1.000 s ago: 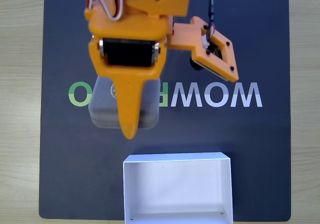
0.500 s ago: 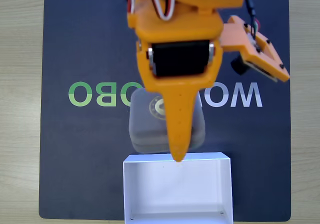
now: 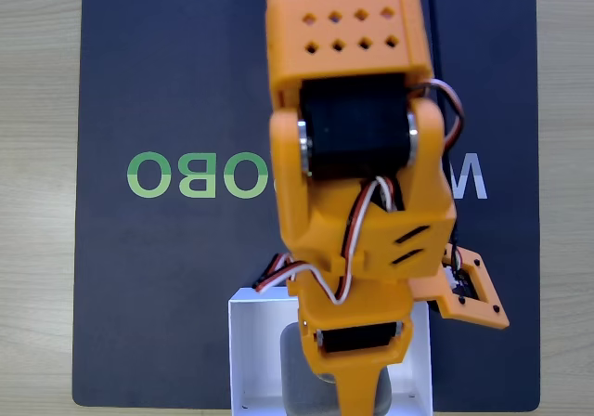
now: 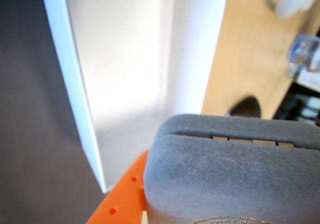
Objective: Grab the usb to bin
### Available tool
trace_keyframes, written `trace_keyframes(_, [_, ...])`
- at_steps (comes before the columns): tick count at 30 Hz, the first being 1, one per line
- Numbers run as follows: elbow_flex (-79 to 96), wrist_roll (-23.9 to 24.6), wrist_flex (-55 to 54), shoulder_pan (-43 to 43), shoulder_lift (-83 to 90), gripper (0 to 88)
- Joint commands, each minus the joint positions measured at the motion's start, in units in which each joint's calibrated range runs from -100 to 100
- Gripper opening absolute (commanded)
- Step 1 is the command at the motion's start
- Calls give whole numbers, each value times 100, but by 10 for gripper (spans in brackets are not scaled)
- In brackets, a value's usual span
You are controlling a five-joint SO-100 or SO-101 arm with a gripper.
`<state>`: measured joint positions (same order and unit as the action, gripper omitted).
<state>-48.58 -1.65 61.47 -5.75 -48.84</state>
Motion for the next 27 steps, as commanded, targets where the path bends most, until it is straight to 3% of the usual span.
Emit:
trace_keyframes(1, [-815,-8,-119,11,-334,13])
trace_keyframes(21, [-1439,-29,108,95,-1046,28])
trace_keyframes(27, [-1393,-29,108,86,-1038,247])
